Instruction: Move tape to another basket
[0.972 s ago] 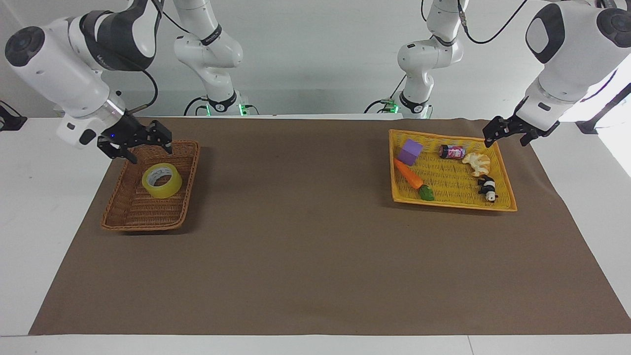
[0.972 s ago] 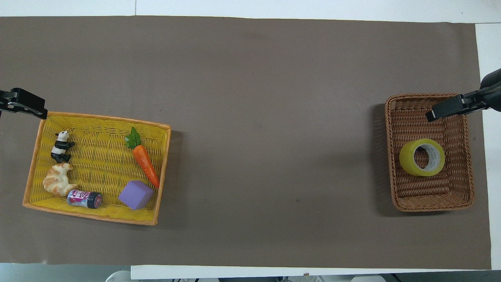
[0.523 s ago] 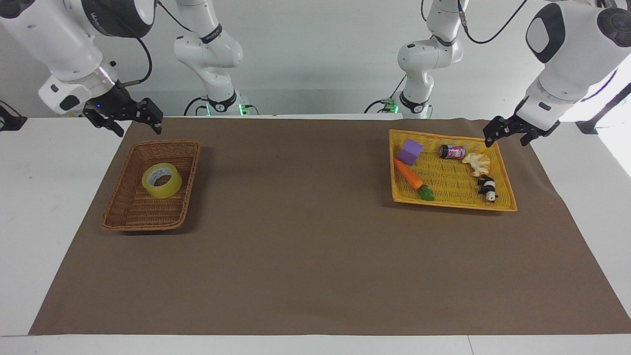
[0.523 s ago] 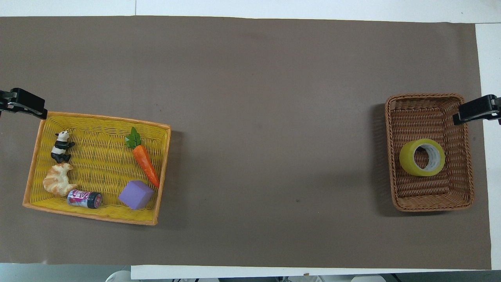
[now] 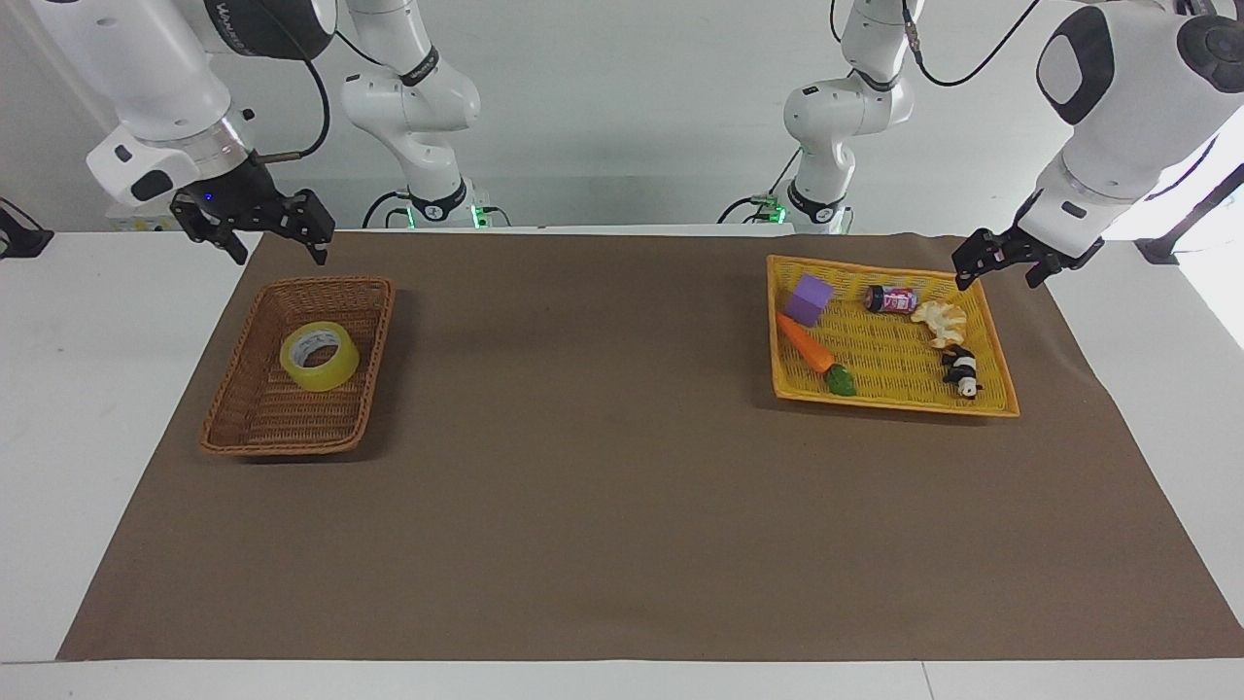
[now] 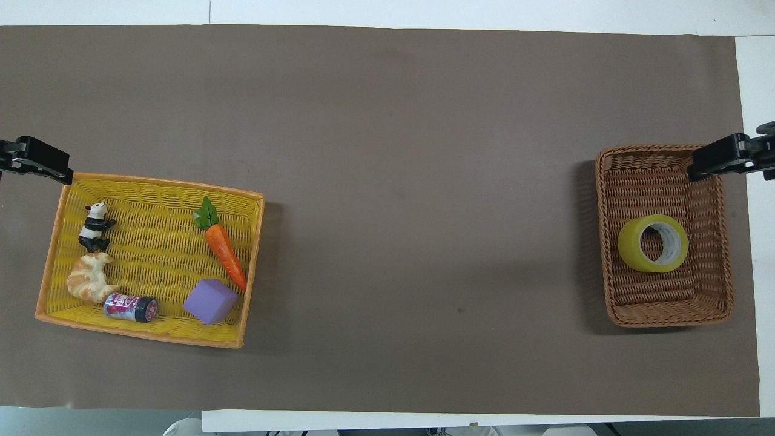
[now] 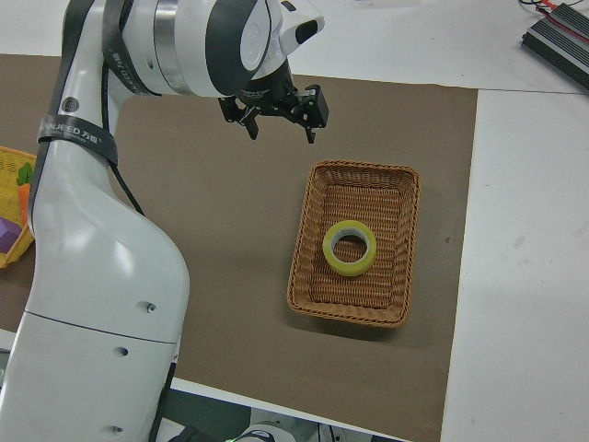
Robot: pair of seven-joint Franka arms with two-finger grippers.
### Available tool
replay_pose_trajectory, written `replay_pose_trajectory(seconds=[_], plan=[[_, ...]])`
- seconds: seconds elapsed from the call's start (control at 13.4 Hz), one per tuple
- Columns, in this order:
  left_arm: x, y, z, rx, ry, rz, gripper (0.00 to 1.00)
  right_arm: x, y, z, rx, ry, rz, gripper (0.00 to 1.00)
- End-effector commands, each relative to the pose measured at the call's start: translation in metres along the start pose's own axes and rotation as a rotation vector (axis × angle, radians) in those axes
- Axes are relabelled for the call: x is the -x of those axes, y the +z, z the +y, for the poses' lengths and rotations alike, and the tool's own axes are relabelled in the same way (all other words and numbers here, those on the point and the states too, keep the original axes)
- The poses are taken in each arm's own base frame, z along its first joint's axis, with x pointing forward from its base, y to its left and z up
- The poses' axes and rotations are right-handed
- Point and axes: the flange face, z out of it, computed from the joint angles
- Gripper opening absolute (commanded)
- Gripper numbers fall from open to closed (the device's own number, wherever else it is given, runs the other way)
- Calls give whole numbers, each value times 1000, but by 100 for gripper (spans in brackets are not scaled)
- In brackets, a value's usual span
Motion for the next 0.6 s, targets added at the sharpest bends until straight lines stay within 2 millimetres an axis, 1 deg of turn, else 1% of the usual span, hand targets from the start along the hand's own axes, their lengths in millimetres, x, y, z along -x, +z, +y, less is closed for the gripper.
replay_pose_trajectory(seconds=[0.0,0.07,0.22,0.3,0.45,0.52], plan=[[8,-2,-3,-17,0,-4,100,5,-5,7,8,17,-27,100],[8,-1,-2,-17,2,-5,100,6,-5,10,8,23,-31,100],[8,-1,-2,-17,2,-5,100,15,-6,13,5,34,-54,100],[8,-2,-3,-17,0,-4,100,19,-10,14,4,36,-47,100],[8,-2,-2,-17,2,-4,100,19,-10,14,5,36,-44,100],[8,-1,-3,-17,1,-5,100,19,-10,18,4,43,-44,100]])
